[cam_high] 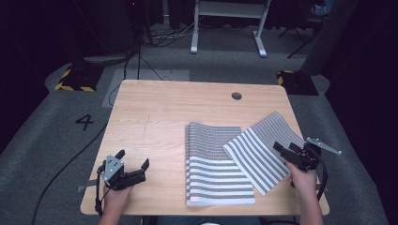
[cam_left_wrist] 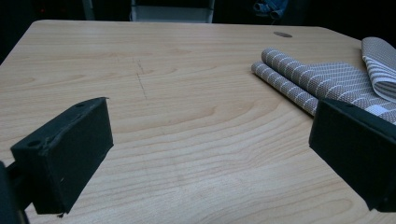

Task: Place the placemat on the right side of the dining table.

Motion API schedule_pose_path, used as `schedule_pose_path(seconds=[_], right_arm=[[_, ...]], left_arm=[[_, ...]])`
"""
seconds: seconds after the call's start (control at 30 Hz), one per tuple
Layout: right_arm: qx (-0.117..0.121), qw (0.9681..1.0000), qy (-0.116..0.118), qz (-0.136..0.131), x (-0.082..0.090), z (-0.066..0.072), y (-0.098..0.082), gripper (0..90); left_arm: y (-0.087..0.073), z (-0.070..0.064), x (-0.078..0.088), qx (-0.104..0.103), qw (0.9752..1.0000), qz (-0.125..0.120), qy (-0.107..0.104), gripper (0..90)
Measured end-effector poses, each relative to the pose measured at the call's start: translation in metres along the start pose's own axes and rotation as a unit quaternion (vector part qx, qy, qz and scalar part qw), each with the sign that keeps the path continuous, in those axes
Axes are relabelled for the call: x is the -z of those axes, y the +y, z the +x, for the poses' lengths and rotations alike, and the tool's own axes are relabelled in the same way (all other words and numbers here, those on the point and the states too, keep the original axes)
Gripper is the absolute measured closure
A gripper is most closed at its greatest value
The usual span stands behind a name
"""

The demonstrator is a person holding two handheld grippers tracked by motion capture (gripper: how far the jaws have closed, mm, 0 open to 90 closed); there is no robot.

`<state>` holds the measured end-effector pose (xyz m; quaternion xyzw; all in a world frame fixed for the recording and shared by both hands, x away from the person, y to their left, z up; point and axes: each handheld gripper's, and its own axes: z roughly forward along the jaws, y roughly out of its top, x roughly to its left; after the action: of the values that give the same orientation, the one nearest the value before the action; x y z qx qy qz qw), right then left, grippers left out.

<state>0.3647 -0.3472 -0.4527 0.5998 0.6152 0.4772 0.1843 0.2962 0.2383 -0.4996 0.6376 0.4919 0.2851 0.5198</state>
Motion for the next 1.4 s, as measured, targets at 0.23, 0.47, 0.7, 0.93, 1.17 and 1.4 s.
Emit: schedule_pose_path(seconds=[0.23,0.47,0.7,0.93,1.17,1.4], right_arm=[[0.051,0.9977,0.02,0.04,0.013,0.003,-0.018,11.6],[0.112,0.99,0.046,0.073,0.021,0.015,-0.031,10.9],[0.157,0.9803,0.047,0.11,0.014,0.02,-0.044,11.4],[0.192,0.9689,0.012,0.155,0.002,0.021,-0.055,17.0],[0.211,0.9662,-0.013,0.148,0.003,0.019,-0.062,32.0],[0.214,0.9664,-0.013,0.142,0.006,0.018,-0.062,47.7]], left_arm=[[0.0,0.0,-0.001,0.002,1.0,-0.002,0.001,0.0],[0.0,0.0,-0.001,0.001,1.0,0.0,0.002,0.0],[0.0,0.0,0.0,-0.001,1.0,0.004,0.006,0.0],[0.0,0.0,-0.001,0.001,1.0,0.001,0.005,0.0],[0.0,0.0,-0.001,0.003,1.0,0.0,0.003,0.0],[0.0,0.001,0.0,0.002,1.0,0.001,0.002,0.0]])
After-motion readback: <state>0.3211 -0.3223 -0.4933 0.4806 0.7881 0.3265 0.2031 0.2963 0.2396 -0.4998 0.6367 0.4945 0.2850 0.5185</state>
